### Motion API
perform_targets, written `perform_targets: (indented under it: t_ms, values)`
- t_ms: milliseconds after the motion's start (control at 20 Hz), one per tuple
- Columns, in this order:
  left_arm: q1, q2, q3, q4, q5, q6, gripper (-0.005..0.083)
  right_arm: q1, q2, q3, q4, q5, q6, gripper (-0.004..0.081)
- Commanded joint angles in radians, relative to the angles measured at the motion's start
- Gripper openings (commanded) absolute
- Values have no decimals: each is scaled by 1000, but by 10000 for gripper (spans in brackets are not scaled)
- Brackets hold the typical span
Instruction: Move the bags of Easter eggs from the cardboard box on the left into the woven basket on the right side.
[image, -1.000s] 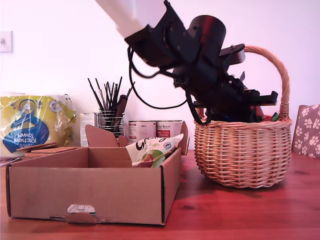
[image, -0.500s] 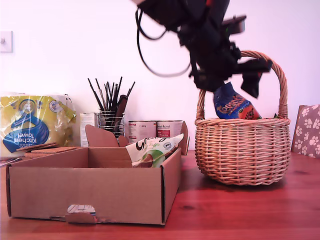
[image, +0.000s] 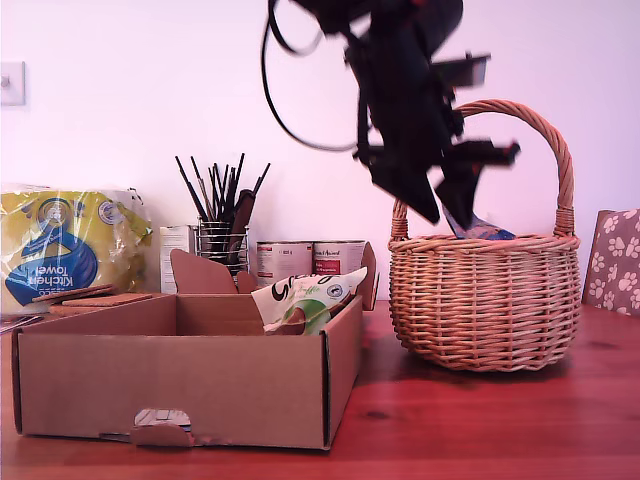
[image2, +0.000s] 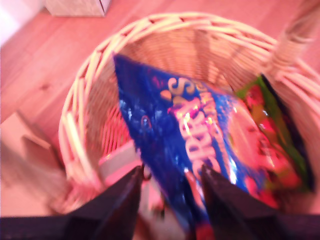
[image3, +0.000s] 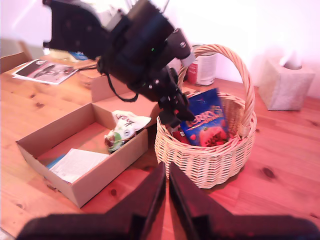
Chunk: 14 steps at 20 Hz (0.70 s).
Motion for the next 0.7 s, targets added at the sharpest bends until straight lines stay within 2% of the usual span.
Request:
perform_targets:
  t_ms: [0, 100, 200, 250, 350, 550, 650]
  values:
    - [-7, -117, -6, -41, 3, 3, 277, -3, -4, -8, 11, -4, 7, -13]
    - [-6, -179, -6, -122, 8, 3, 200, -3, -4, -8, 11, -5, 6, -13]
    - [3, -222, -6, -205, 16, 3, 53, -3, -4, -8, 10, -5, -2, -13]
    - [10, -231, -8, -238, 19, 3, 11, -3, -4, -8, 10, -10, -5, -13]
    - [23, -241, -15, -276, 30, 3, 11, -3, -4, -8, 10, -38, -6, -13]
    - [57, -244, -60, -243, 216, 10, 11, -2, -4, -8, 7, -49, -7, -13]
    - [69, -255, -97, -201, 257, 11, 11, -3, -4, -8, 3, -49, -12, -13]
